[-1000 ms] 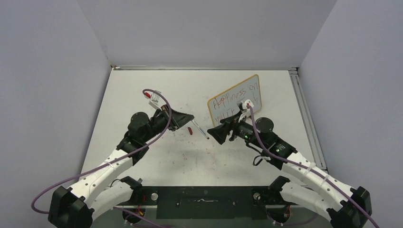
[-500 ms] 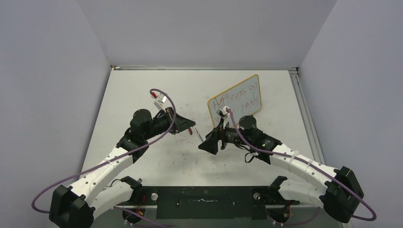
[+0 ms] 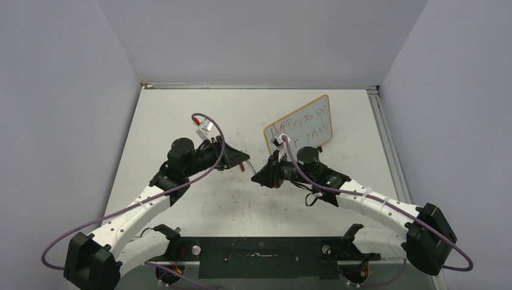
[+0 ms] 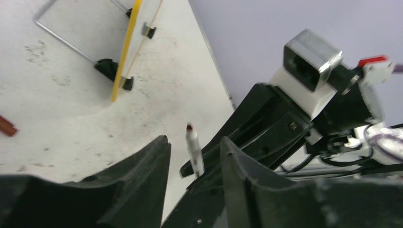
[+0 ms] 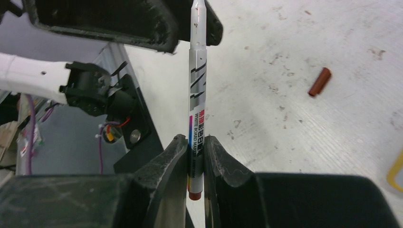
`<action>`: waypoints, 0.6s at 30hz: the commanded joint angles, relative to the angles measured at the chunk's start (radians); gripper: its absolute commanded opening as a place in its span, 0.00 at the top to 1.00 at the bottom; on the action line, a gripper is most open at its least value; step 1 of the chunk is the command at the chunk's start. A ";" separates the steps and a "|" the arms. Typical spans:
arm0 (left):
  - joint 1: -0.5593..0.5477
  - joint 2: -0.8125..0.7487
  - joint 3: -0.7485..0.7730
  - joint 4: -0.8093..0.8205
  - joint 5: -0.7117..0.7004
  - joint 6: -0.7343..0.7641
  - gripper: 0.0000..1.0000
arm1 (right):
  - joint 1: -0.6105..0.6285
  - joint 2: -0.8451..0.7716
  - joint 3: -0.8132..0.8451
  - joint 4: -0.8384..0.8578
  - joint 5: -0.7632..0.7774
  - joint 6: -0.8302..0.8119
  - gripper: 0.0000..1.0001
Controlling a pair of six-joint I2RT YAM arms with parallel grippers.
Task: Write a sentence on the whiteboard
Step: Adjust the whiteboard marker, then close the whiteboard marker at the center of the board.
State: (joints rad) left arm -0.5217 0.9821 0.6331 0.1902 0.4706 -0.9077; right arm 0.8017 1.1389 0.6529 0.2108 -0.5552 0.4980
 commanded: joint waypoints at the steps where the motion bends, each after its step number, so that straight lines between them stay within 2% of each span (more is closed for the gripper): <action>1: 0.006 -0.026 -0.005 -0.065 -0.095 0.067 0.48 | -0.021 -0.006 0.059 -0.148 0.158 -0.038 0.95; 3: 0.004 -0.048 -0.028 -0.111 -0.206 0.082 0.42 | -0.024 -0.012 0.054 -0.219 0.183 -0.062 0.95; 8: -0.025 -0.036 -0.085 -0.170 -0.429 0.109 0.41 | -0.029 -0.001 0.046 -0.351 0.205 -0.108 0.95; 13: -0.076 0.134 -0.080 -0.120 -0.512 0.104 0.46 | -0.024 0.019 0.016 -0.389 0.277 -0.049 0.95; 18: -0.108 0.322 -0.008 -0.084 -0.553 0.103 0.53 | -0.014 -0.056 -0.060 -0.335 0.364 0.010 0.95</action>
State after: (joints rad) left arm -0.6102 1.2060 0.5488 0.0490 -0.0078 -0.8227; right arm 0.7742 1.1461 0.6350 -0.1585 -0.2829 0.4576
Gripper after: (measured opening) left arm 0.492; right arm 0.152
